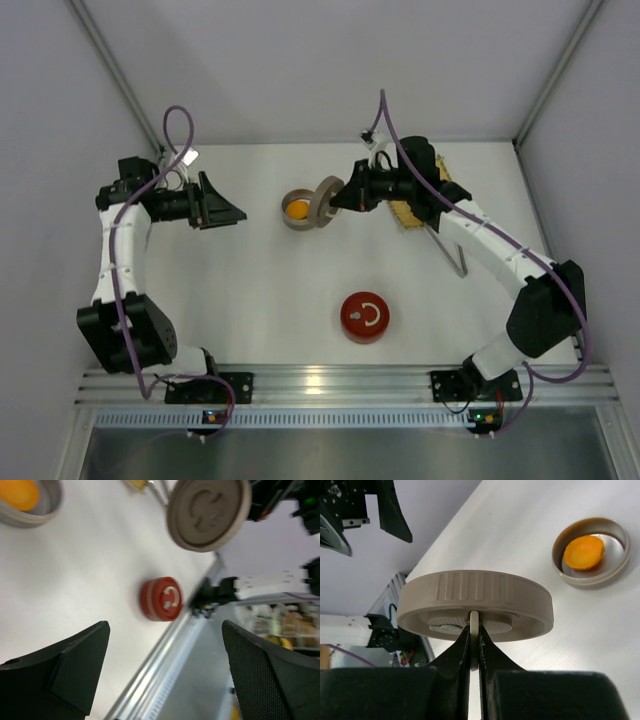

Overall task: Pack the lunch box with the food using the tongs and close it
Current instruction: Pick up the box lid from the center of the board.

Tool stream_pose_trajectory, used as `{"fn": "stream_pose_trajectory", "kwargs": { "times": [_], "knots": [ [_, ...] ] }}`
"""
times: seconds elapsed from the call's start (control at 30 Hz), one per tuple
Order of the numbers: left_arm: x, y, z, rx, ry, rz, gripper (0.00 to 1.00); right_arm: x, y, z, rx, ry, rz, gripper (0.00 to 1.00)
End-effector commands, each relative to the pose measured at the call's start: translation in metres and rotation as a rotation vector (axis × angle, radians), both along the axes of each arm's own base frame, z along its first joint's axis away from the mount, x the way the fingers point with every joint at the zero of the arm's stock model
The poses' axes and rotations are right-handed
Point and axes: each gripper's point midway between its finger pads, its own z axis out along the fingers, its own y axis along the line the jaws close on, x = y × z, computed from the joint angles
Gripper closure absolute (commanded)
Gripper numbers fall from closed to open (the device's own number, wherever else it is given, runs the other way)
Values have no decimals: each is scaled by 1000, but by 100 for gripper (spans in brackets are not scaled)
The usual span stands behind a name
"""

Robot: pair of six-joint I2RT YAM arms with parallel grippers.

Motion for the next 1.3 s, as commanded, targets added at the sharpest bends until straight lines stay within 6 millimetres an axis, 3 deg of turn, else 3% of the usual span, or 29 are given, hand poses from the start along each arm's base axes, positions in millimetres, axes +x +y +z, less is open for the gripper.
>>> {"fn": "stream_pose_trajectory", "kwargs": {
  "times": [0.0,0.03,0.1,0.13,0.17,0.2,0.3,0.4,0.43,0.5,0.53,0.7,0.8,1.0,1.07,1.13,1.27],
  "knots": [
    [29,24,25,304,-336,266,2,-4,-9,34,154,90,-28,100],
    [26,9,27,364,-402,245,2,-2,-13,27,156,131,-54,100],
    [32,10,28,526,-499,298,2,15,-25,19,143,190,-193,100],
    [27,-8,29,544,-536,260,2,14,-33,3,87,264,-247,100],
    [28,-11,27,585,-582,247,2,19,-37,8,80,266,-288,100],
    [26,-14,37,610,-664,254,1,25,-43,5,74,292,-360,100],
    [22,-33,48,716,-879,218,2,25,-56,0,88,396,-463,100],
    [13,-63,56,773,-1017,127,11,22,-63,-11,116,535,-537,100],
    [7,-82,50,801,-1042,70,14,20,-62,-17,115,579,-541,100],
    [1,-100,48,841,-1114,1,20,17,-58,-21,138,659,-543,100],
    [-7,-122,43,837,-1150,-64,22,15,-58,-27,142,691,-549,100],
    [-5,-158,26,887,-1175,-121,46,11,-52,-33,224,807,-564,100],
    [-7,-180,17,907,-1266,-172,51,7,-50,-44,258,882,-579,100],
    [-13,-216,-4,886,-1311,-280,54,7,-47,-45,272,916,-573,100],
    [-15,-225,-2,860,-1294,-304,55,6,-47,-46,274,934,-577,100],
    [-22,-234,-22,843,-1220,-386,55,6,-47,-47,277,944,-580,100],
    [-18,-243,-34,858,-1168,-409,55,1,-45,-44,291,970,-565,100]
  ]
}}
